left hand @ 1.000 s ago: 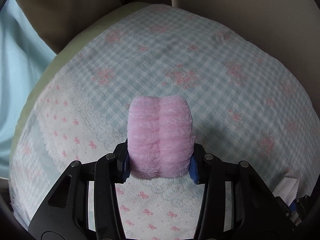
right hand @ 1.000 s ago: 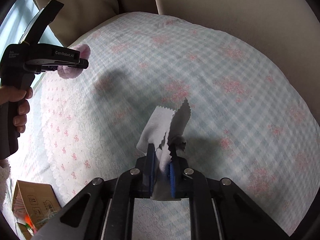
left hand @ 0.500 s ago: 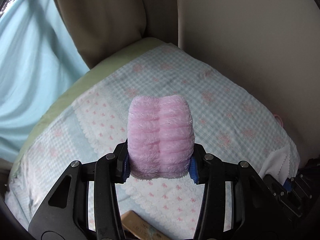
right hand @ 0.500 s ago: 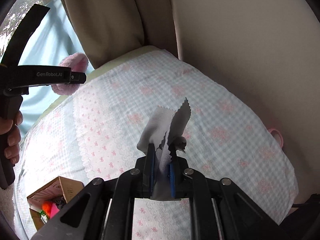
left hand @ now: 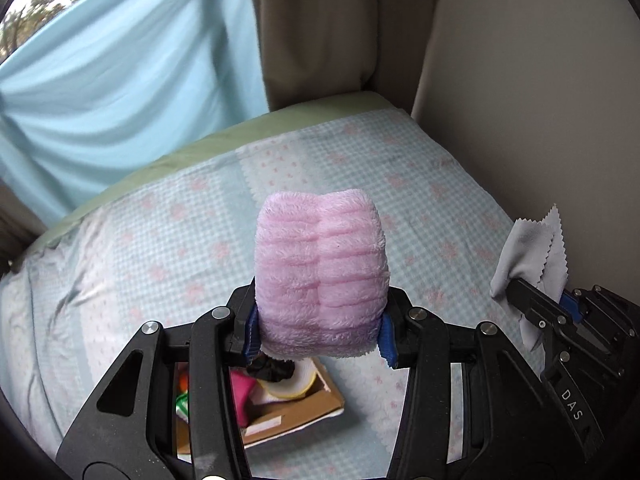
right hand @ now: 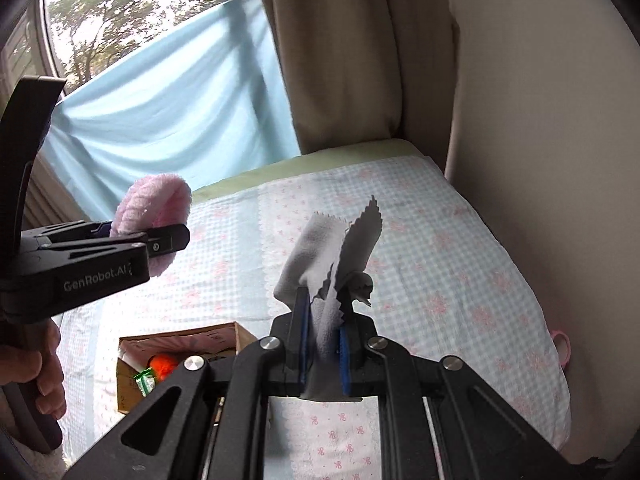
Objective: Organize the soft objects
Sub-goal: 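Carry the pink roll and grey cloth into the box and open both tools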
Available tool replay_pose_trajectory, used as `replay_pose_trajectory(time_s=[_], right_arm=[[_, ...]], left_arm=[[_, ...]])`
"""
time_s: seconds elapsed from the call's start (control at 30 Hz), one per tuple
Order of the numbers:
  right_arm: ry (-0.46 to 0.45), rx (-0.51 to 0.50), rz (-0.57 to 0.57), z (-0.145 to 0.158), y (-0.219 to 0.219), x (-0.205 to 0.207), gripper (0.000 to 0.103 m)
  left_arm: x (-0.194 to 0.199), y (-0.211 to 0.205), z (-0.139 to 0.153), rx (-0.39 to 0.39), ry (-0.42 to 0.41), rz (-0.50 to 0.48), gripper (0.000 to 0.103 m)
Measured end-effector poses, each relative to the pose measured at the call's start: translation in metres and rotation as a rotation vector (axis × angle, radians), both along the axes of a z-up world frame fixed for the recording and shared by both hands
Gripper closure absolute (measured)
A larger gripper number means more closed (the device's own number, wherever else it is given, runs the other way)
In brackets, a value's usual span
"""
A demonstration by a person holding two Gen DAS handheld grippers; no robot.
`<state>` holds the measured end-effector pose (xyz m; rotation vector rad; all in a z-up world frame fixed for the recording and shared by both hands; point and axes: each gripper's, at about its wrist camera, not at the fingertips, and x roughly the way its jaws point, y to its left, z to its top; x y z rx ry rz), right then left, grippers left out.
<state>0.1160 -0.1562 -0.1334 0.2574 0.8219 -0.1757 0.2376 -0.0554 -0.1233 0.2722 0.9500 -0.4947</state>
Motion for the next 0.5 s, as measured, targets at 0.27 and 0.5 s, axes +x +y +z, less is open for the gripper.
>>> replay_pose_trajectory(time_s=[0.27,0.5], right_arm=[[-0.002,0.025,0.194,0.018,0.078,0.007,0.092],[0.042,0.058,0.335,0.006,0.138,0.016,0.092]], left_arm=[[-0.038,0.122,0.007,-0.010,0.006,0.212,0.062],[-0.066,0.213,-0.017,-0.011,0.047,0.382,0.062]])
